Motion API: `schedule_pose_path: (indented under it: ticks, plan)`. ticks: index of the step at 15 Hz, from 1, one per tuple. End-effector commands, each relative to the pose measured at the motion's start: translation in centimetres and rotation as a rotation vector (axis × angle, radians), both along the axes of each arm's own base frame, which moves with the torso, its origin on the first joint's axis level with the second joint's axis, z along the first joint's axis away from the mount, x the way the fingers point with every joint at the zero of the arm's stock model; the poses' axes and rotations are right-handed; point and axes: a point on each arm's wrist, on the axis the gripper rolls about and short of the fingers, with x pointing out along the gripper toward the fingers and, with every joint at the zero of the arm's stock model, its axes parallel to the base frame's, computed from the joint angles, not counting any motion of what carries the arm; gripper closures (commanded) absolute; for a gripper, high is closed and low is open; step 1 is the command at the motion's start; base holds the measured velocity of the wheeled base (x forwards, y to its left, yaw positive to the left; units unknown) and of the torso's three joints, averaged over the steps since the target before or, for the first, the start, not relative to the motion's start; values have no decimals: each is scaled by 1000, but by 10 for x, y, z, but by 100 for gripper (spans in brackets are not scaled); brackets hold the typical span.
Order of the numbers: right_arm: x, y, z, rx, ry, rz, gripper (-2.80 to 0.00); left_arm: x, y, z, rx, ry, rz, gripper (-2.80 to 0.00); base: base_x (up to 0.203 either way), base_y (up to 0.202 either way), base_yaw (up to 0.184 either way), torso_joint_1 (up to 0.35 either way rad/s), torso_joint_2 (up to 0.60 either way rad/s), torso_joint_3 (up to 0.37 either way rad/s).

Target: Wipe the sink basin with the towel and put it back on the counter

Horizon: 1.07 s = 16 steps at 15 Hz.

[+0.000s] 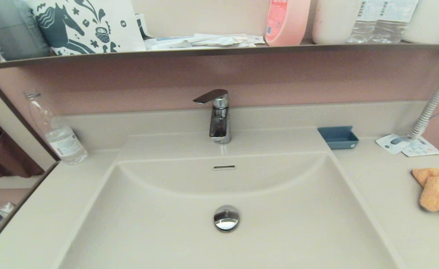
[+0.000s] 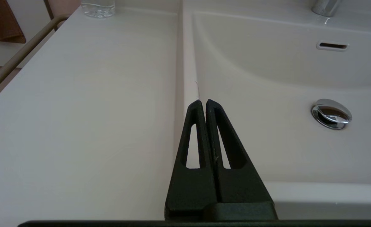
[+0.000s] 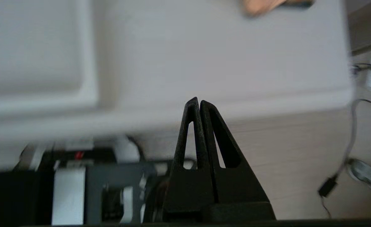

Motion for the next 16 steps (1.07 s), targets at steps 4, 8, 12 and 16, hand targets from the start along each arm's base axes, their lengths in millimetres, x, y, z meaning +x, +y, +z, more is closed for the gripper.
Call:
schedule_pose_path:
  ticks: [4, 8, 12, 16]
  plan:
    - [-79, 3, -44, 87, -177, 38, 0, 0, 0, 0, -2, 1, 0, 0, 0, 0, 0, 0, 0, 0]
    - [-72, -5, -102, 73, -384, 4, 0, 0, 0, 0, -1, 1, 0, 0, 0, 0, 0, 0, 0, 0]
    - [-27, -6, -136, 107, -548, -26, 0, 0, 0, 0, -2, 2, 0, 0, 0, 0, 0, 0, 0, 0]
    - [-2, -5, -166, 96, -627, 31, 0, 0, 0, 0, -2, 1, 0, 0, 0, 0, 0, 0, 0, 0]
